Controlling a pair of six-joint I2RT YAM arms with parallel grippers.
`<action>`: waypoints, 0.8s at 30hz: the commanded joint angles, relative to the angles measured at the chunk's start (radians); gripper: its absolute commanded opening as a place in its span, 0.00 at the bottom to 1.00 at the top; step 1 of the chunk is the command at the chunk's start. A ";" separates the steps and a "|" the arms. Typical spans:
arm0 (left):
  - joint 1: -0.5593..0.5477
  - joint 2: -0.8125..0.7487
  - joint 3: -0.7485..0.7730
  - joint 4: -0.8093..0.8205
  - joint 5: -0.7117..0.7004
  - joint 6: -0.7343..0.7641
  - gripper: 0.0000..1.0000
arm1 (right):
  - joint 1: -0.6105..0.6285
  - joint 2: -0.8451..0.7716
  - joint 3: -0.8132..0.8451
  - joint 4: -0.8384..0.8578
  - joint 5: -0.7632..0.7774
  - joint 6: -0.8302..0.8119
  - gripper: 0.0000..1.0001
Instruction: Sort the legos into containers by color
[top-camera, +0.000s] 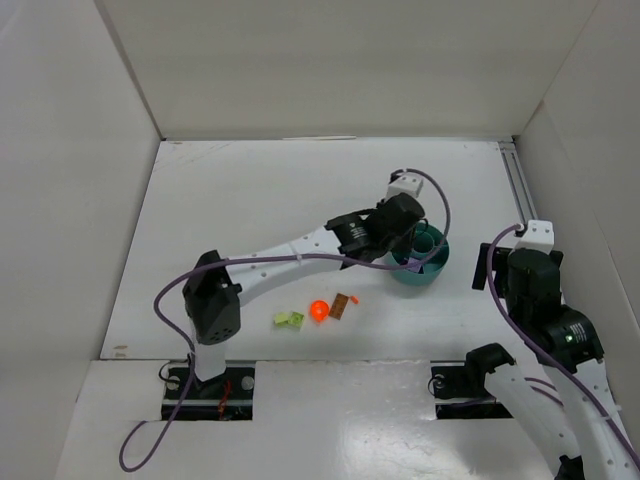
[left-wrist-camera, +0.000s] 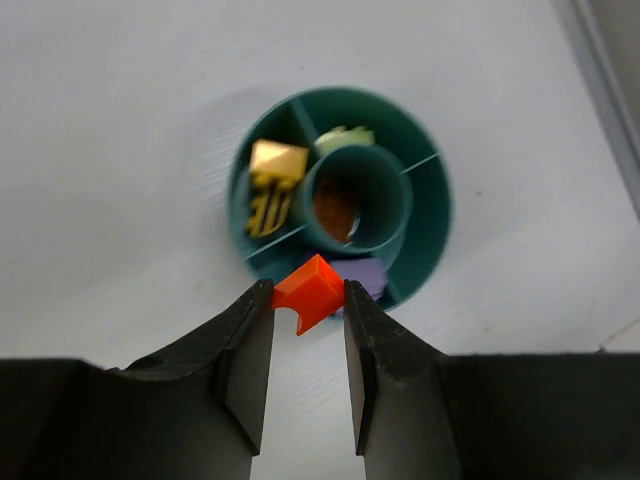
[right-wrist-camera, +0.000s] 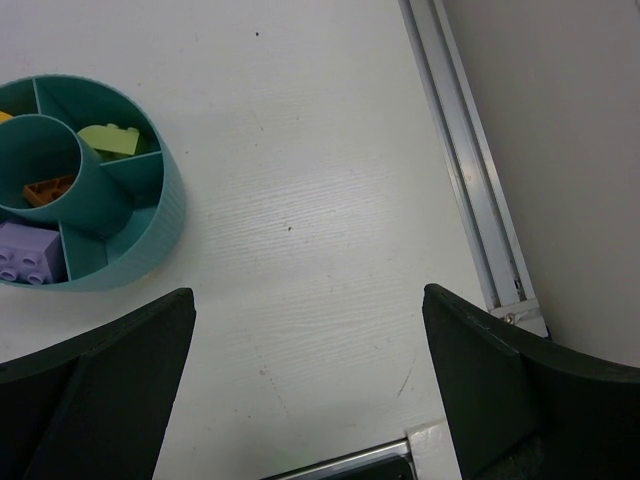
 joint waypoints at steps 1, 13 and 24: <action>-0.033 0.100 0.156 -0.001 0.052 0.153 0.02 | -0.002 -0.024 0.032 0.040 0.023 0.012 1.00; -0.053 0.407 0.560 -0.079 0.143 0.228 0.05 | -0.002 -0.045 0.032 0.040 0.033 0.021 1.00; -0.053 0.428 0.590 -0.091 0.134 0.217 0.21 | -0.002 -0.045 0.022 0.040 0.033 0.021 1.00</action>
